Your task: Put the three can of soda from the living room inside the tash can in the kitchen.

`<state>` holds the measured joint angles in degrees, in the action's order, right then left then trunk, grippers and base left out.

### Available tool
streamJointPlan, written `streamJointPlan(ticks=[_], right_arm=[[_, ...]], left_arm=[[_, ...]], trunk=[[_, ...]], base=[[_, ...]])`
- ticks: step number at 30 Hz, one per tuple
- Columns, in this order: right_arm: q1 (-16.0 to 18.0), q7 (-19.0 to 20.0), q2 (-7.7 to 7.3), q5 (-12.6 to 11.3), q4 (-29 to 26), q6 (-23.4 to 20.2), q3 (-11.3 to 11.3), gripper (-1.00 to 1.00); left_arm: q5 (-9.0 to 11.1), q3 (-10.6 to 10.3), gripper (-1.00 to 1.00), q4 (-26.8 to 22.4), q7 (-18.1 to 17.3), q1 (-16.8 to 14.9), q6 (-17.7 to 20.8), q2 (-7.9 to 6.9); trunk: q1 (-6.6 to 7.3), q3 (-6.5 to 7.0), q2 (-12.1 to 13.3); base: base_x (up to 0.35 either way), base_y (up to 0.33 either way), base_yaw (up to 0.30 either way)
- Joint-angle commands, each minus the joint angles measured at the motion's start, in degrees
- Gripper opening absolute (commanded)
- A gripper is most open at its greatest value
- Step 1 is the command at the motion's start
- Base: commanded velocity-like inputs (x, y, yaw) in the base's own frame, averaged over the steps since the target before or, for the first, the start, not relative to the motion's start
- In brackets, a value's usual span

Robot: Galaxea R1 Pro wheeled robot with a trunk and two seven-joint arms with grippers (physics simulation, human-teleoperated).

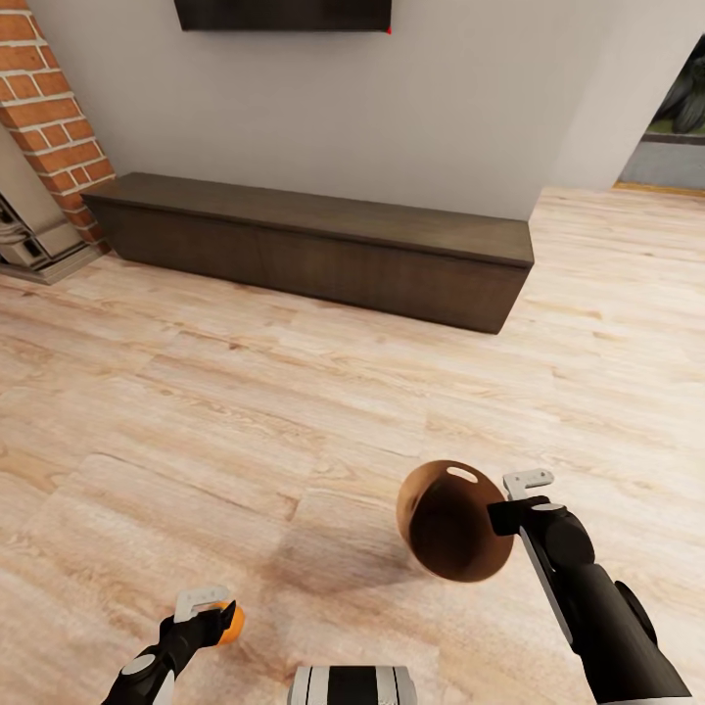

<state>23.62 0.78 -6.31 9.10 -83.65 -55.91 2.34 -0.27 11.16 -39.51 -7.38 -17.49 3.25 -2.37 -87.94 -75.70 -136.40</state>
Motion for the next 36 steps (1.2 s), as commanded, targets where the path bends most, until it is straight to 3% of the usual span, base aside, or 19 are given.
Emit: streamJointPlan(ticks=[1,13,36], right_arm=[[0.0,0.3,0.02,-0.5,0.0,0.0,0.0,-1.00],[0.0,0.3,0.03,-0.5,0.0,0.0,0.0,-1.00],[0.0,0.3,0.00,-0.5,-2.4,-1.3,-0.1,-1.00]], left_arm=[[0.0,0.0,1.00,0.0,0.0,0.0,0.0,0.00],[0.0,0.0,1.00,0.0,0.0,0.0,0.0,0.00],[0.0,0.0,1.00,0.0,0.0,0.0,0.0,0.00]], trunk=[[-0.22,-0.18,-0.4],[-1.32,-1.08,-2.4],[-1.32,-1.08,-2.4]], base=[[0.000,0.000,0.000],[0.000,0.000,0.000],[0.000,0.000,0.000]])
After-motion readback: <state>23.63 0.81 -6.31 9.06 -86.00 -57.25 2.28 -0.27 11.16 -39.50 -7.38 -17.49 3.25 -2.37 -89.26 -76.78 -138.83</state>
